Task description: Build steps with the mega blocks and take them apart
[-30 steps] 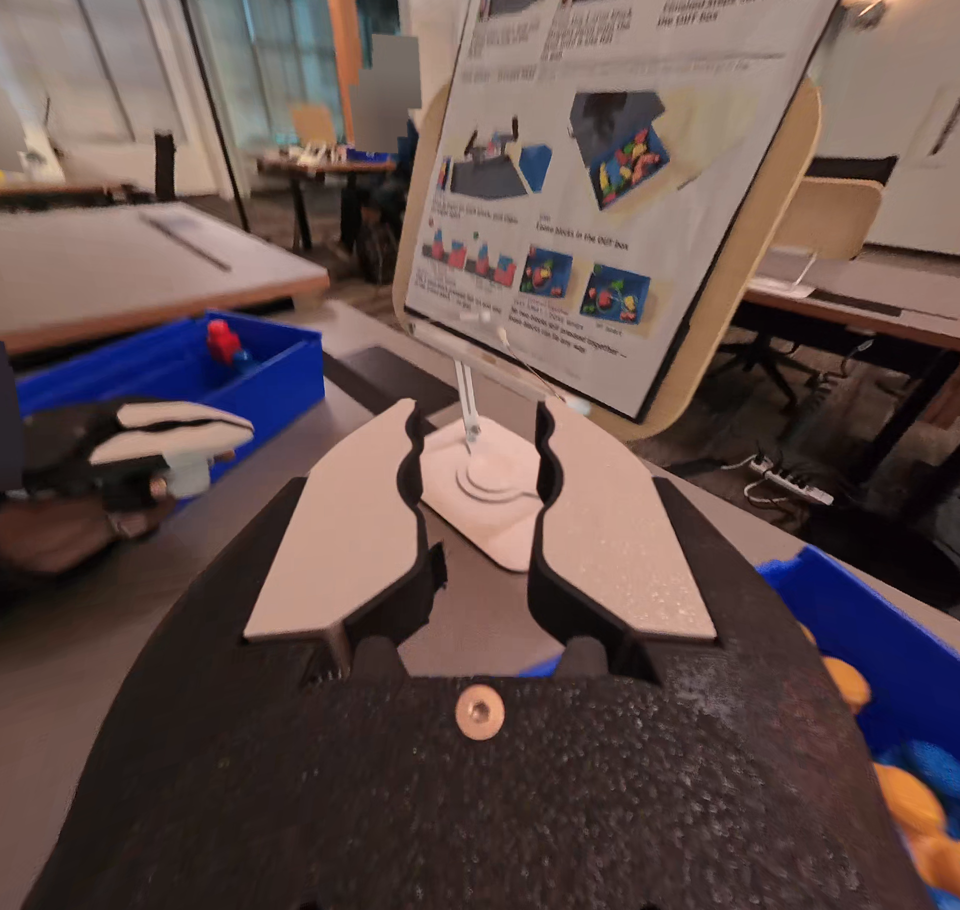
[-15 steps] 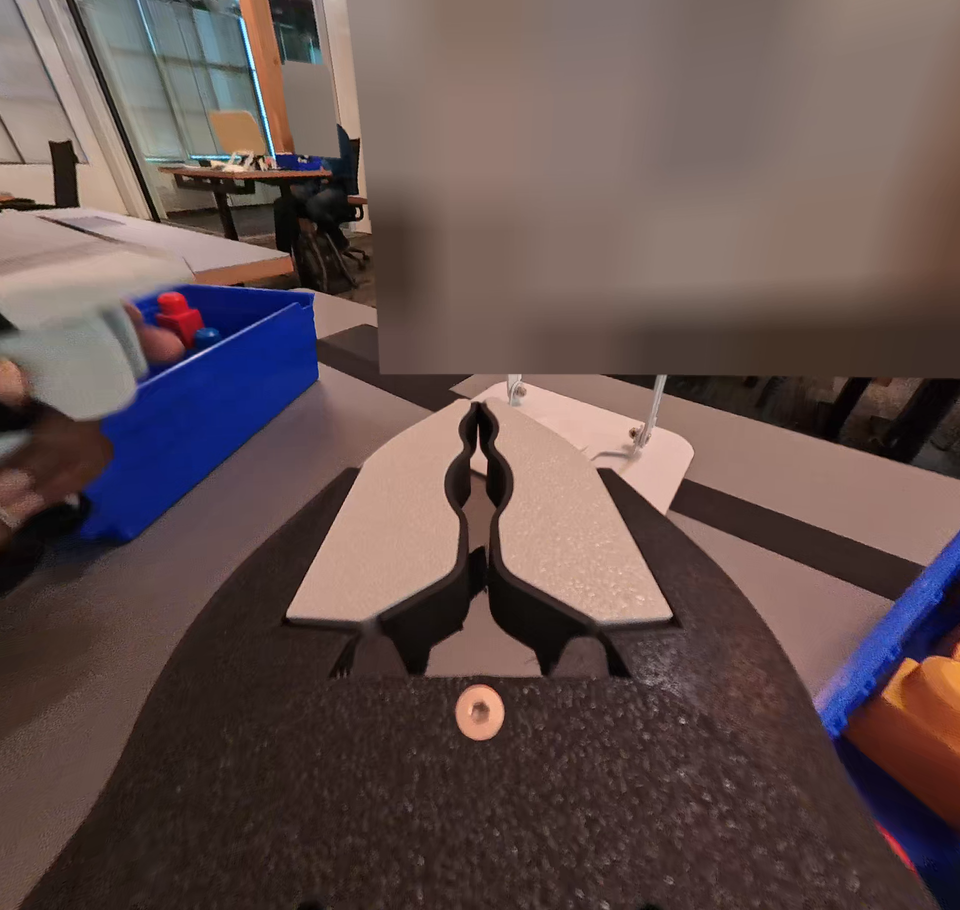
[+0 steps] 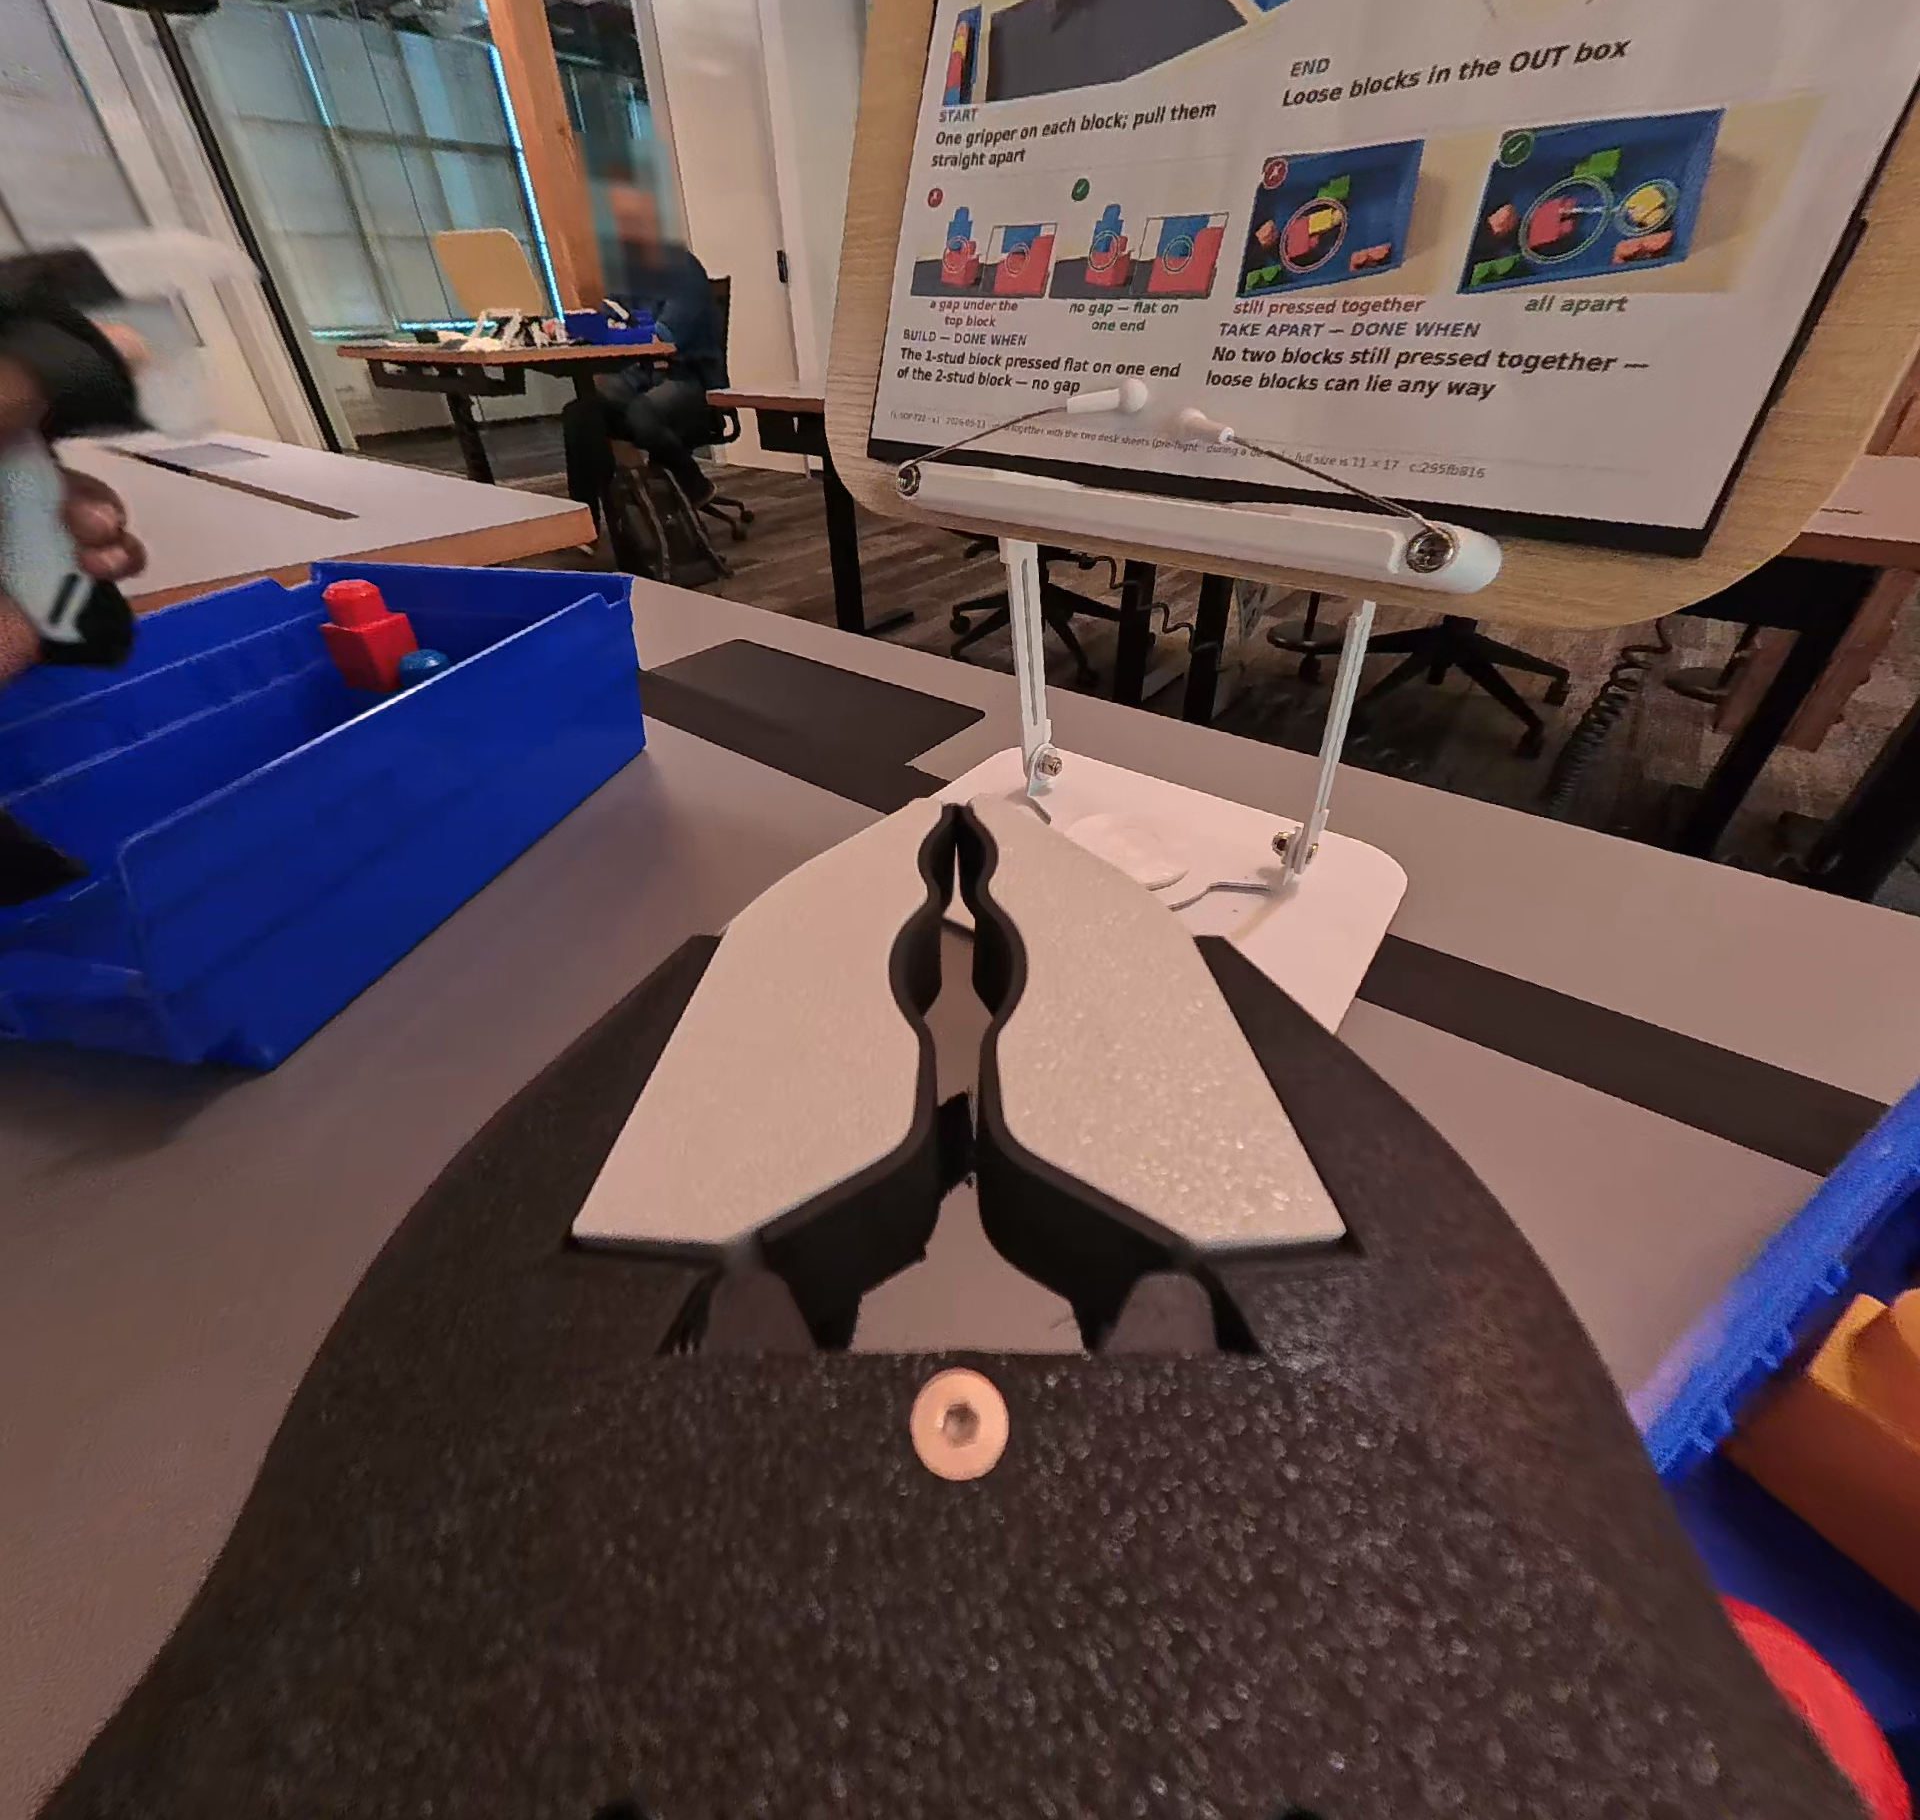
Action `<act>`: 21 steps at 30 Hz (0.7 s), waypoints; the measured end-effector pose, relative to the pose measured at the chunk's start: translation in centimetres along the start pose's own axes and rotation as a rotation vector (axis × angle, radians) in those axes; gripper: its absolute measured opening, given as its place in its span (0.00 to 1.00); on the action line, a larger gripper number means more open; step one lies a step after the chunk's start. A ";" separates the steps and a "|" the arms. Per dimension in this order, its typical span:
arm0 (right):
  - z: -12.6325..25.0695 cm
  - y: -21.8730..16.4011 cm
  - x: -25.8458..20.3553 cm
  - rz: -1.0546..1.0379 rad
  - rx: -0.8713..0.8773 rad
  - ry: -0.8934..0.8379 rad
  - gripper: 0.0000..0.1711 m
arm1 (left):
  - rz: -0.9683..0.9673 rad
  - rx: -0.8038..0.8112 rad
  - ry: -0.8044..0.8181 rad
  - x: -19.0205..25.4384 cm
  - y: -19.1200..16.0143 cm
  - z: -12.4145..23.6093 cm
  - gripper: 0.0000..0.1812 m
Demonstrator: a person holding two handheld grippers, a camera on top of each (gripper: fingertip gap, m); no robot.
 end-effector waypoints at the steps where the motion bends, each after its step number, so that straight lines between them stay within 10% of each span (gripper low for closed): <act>1: 0.0 -0.1 -0.1 0.001 -0.003 0.009 0.00 | -0.019 -0.052 0.032 -1.1 -1.5 -0.4 0.30; 10: -0.2 -0.9 -1.0 0.005 -0.023 0.074 0.00 | -0.037 -0.401 0.166 -6.6 -10.7 -1.4 0.43; 21: -0.3 -2.0 -1.7 0.035 -0.054 0.122 0.00 | -0.094 -0.574 0.232 -7.3 -13.9 -2.0 0.41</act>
Point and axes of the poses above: each gripper's, where its closed fingertips meet, z back along the fingers, y out of its top, x = y × z across the jaws, the point moved 3 cm from there along z, back along the fingers, and after that the axes turned 6 degrees about x, right-handed, at the moved point
